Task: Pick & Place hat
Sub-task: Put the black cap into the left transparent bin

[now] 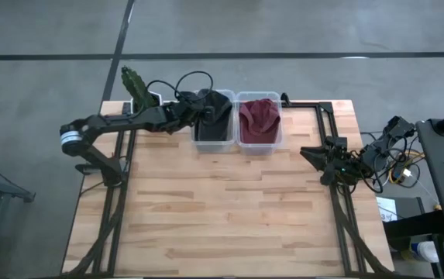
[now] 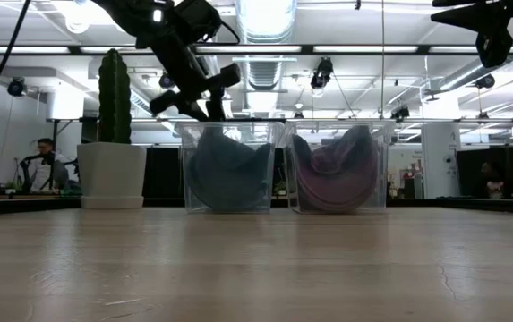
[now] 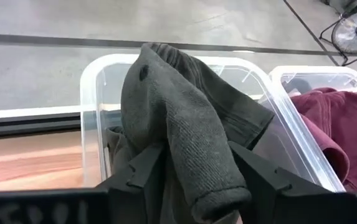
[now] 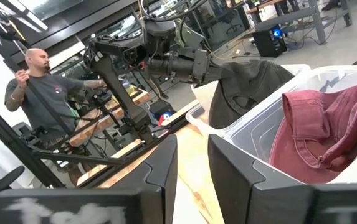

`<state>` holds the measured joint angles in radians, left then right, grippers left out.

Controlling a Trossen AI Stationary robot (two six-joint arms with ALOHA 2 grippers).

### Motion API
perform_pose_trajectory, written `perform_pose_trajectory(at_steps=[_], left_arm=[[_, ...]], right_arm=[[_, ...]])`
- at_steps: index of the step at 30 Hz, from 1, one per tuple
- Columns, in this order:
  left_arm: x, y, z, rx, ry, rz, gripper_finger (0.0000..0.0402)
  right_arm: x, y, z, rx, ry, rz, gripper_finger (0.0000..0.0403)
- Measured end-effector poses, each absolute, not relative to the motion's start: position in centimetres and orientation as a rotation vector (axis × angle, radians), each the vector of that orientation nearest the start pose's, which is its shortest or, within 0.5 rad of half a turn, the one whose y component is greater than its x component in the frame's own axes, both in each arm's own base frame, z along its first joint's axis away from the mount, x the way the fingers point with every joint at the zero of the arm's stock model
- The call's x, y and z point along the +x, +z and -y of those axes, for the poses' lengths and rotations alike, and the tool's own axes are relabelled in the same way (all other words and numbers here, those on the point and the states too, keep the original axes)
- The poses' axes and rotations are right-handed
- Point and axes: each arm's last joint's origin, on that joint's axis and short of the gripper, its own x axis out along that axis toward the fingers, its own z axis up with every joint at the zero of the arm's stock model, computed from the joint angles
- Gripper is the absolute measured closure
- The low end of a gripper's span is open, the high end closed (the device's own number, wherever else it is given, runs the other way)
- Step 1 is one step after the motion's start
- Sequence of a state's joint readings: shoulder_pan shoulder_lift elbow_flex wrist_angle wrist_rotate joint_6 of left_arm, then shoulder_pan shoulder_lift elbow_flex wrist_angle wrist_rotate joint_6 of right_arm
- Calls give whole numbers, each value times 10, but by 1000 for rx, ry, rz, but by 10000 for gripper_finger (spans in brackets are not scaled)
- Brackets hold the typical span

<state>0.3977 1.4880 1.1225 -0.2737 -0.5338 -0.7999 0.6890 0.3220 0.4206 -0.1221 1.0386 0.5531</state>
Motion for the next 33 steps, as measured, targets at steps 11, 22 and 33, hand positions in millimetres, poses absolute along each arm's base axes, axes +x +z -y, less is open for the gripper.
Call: perform_pose_trajectory(at_steps=[11,22,33], left_arm=[[286,288,-138,-555,1111,-292,241],[284,315,-139,-526,1099,-227,241],[299,307,-142,-516,975,-310,241]], right_arm=[[85,269,-38,546,-344,84,317],[85,269,-38,545,-344,84,319],[85,267,-38,525,-349,68,320]])
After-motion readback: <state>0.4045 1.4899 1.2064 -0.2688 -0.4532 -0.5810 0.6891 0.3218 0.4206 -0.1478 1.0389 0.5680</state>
